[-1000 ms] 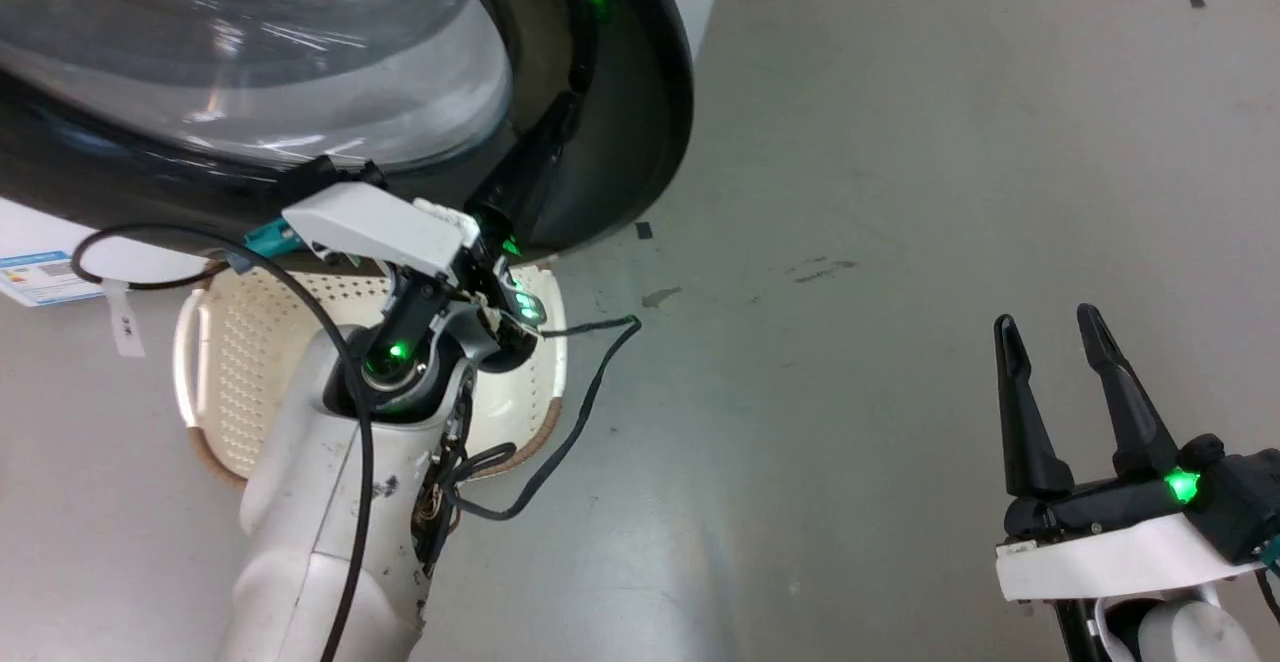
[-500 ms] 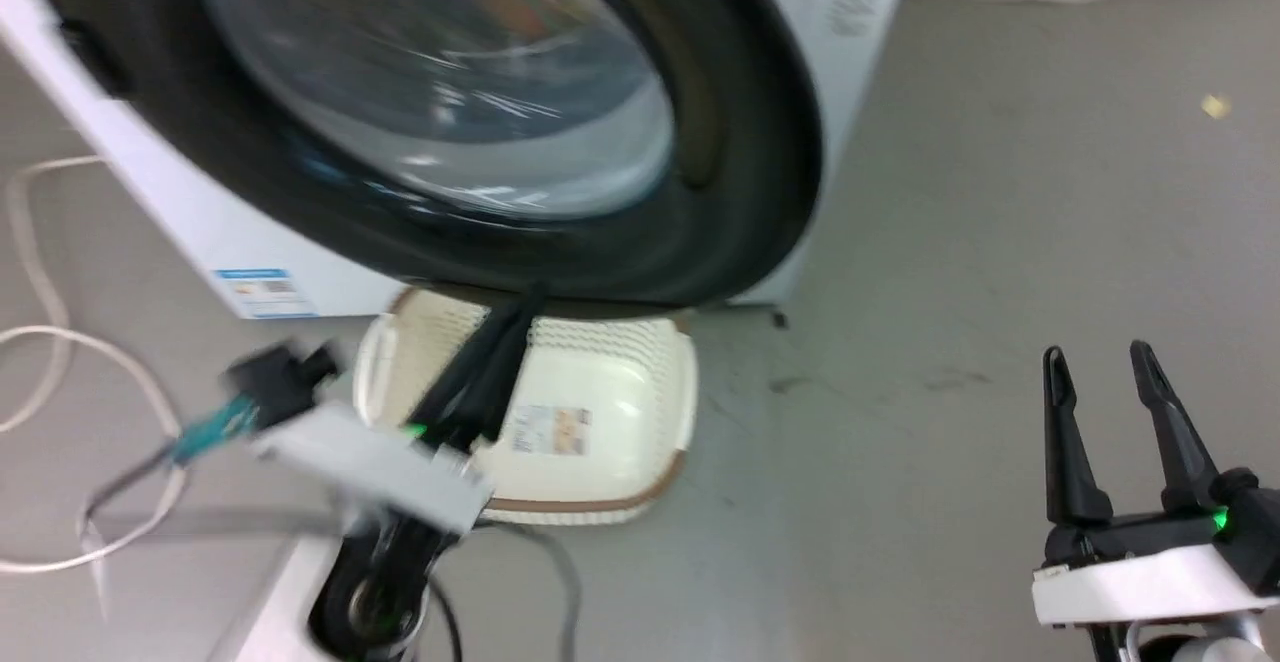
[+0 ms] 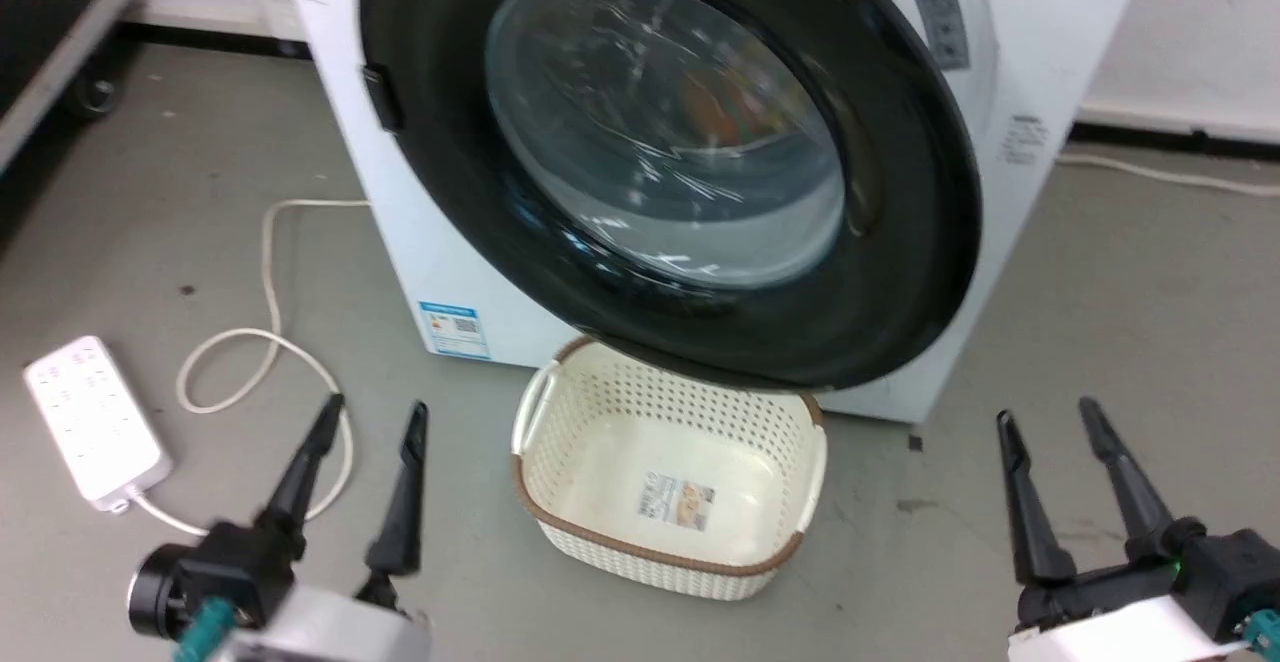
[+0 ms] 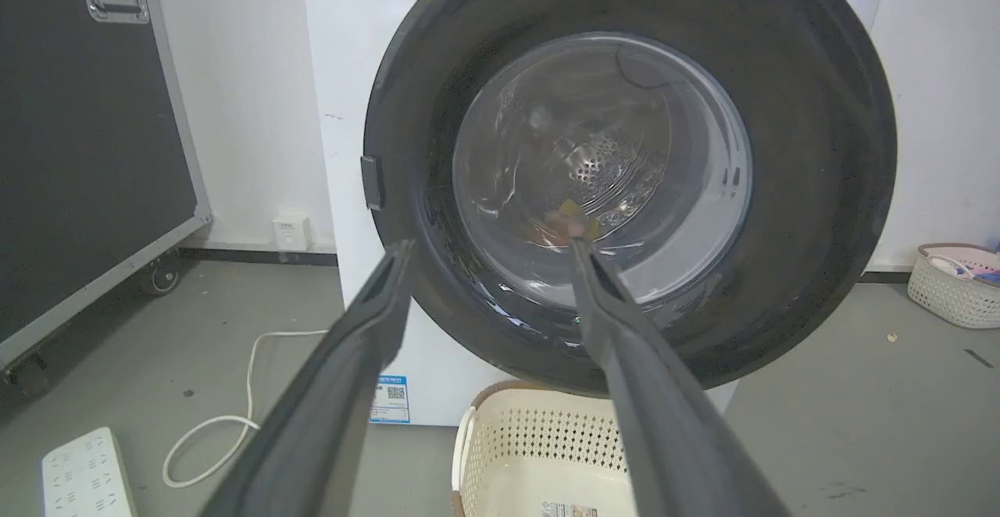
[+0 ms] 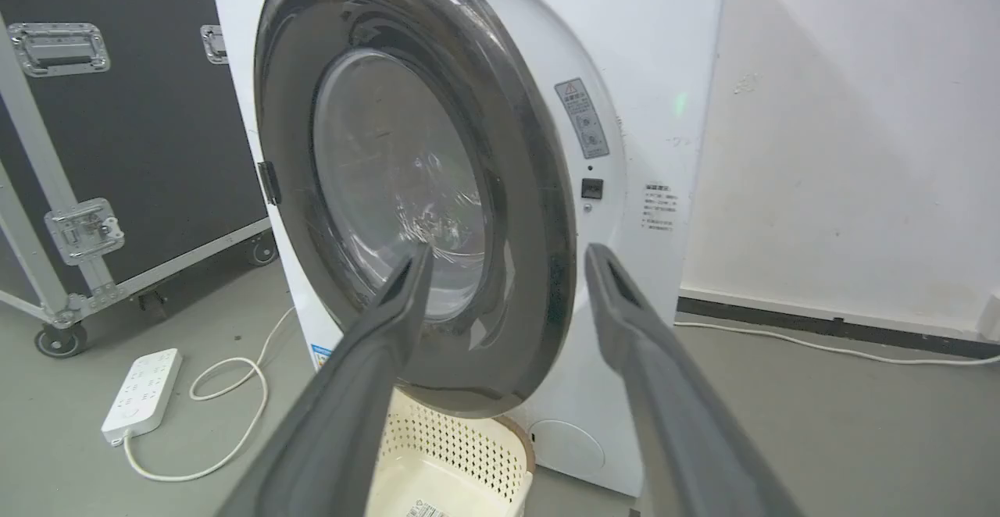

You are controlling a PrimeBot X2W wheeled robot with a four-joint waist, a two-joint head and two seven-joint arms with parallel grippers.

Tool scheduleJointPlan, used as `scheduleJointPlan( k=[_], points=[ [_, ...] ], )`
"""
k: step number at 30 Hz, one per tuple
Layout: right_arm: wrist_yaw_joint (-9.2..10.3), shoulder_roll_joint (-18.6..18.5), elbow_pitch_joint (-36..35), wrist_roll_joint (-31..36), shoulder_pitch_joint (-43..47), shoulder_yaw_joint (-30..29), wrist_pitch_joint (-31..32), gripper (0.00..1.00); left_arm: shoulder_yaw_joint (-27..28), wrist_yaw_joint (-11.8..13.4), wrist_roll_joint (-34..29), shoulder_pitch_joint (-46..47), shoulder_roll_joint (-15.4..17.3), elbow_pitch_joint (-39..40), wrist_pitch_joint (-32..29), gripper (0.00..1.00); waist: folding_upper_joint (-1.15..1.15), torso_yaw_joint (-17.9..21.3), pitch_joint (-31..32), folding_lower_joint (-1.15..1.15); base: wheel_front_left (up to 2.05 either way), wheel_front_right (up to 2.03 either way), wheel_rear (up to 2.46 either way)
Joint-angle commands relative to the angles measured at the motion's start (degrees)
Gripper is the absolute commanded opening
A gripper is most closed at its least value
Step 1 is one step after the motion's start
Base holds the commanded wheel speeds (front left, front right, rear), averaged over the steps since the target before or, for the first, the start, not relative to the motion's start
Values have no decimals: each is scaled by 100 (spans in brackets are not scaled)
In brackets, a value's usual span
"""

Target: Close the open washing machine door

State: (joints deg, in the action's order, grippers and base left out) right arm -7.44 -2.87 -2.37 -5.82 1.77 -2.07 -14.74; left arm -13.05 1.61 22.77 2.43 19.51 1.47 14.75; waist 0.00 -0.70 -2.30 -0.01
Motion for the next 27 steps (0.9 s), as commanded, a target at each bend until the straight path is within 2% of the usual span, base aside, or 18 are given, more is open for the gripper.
scheduleJointPlan(
  k=[1,4,7,11,12,13,14,17,22,27],
  points=[
    [-5,0,32,12,113,15,-26,100,86,47,-370,-202,-130,170,23,100,0,-182,152,1,0,0,0],
    [-5,0,69,49,156,95,-26,100,301,49,-640,-438,-442,376,24,100,0,-244,162,1,0,0,0],
    [-5,0,196,24,191,182,-26,100,377,-49,-991,-589,-565,383,24,100,0,-283,152,1,0,0,0],
    [-5,0,341,75,199,290,-26,100,474,-150,-1116,-643,-765,370,24,100,0,-322,112,1,0,0,0],
    [-5,0,447,123,195,374,-26,49,507,-277,-1141,-666,-859,302,24,100,0,-346,71,1,0,0,0],
    [-5,0,447,123,195,374,-26,49,507,-277,-1141,-666,-859,302,24,100,0,-346,71,1,0,0,0],
    [-5,0,505,131,191,416,-26,2,508,-352,-1137,-682,-887,222,24,100,0,-359,38,1,0,0,0],
    [-5,0,580,248,59,566,-26,0,592,-511,-1171,-572,-954,59,24,100,0,-424,-130,1,0,0,0],
    [-5,0,600,544,-234,745,35,0,727,-575,-1216,-406,-1020,87,24,100,0,-521,-396,1,0,0,0],
    [-5,-45,648,889,-912,899,374,0,791,-676,-1286,-93,-1102,199,25,100,0,-679,-931,1,0,0,0]
  ],
)
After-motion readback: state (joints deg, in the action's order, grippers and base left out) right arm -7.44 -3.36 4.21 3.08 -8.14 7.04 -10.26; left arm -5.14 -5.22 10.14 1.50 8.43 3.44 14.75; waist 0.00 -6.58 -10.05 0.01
